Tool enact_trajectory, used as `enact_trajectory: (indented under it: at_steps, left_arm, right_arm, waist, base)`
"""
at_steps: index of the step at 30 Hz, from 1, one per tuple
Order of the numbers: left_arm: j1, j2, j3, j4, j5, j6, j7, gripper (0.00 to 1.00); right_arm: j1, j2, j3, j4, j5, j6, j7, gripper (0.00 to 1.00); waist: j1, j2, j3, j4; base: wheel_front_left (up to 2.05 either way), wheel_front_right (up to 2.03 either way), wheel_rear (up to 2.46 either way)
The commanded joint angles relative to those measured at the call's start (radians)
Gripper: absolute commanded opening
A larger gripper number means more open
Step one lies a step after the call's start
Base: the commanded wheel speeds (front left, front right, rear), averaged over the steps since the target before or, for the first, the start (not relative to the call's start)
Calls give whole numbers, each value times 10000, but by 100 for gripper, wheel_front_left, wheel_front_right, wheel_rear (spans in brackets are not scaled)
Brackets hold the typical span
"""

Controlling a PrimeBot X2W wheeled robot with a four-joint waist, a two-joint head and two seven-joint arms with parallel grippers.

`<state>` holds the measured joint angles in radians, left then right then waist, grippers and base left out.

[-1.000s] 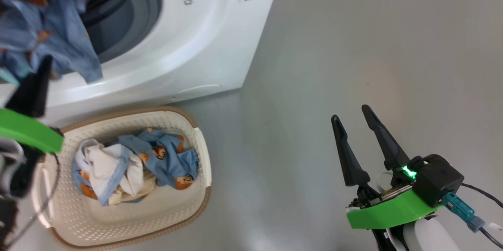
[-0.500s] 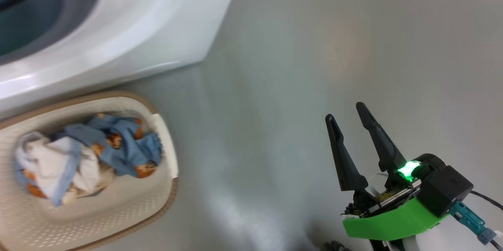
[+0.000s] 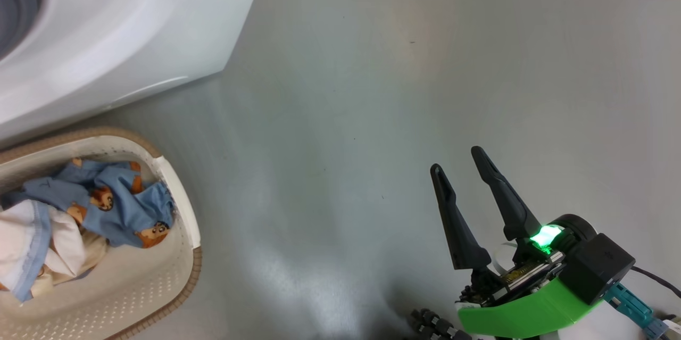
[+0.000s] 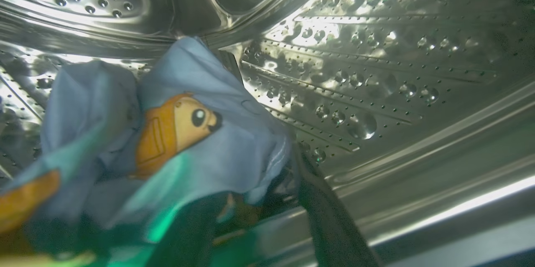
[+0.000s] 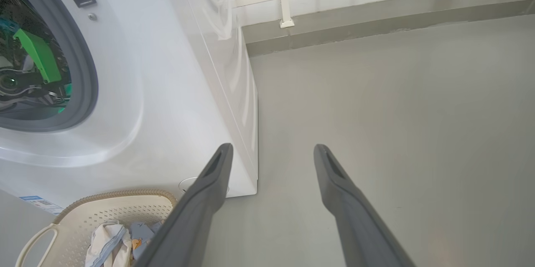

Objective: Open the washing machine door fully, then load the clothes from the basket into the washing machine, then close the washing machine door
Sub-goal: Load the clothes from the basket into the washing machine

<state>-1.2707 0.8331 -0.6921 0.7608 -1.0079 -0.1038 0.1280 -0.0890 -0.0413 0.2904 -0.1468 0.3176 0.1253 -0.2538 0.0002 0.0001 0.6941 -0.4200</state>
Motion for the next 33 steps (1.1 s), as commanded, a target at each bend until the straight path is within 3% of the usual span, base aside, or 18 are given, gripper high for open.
enact_trajectory:
  at_steps: [1, 4, 22, 33]
  left_arm:
    - [-233, 395, 224, -33, 3, 5, 161, 100]
    - [-9, 245, 129, -28, -21, -21, 80, 100]
    - [2359, -1161, -128, -177, -401, -250, -3223, 100]
    - [3618, -1750, -202, -419, -229, -262, -3841, 100]
  right_arm:
    - [269, -89, 151, -214, 146, 54, -80, 100]
    - [185, -89, 109, -118, 139, 54, -80, 100]
    - [-645, -89, -472, 971, -221, 54, -80, 100]
    - [-942, -89, -846, 1947, -313, 54, -80, 100]
  waist:
    - [-2, -1, -60, 69]
    - [-2, -1, -196, 241]
    - [-2, -1, -1977, 1782]
    - [-2, -1, -3506, 2712]
  base:
    - [0, 0, 0]
    - [0, 0, 0]
    - [0, 0, 0]
    - [0, 0, 0]
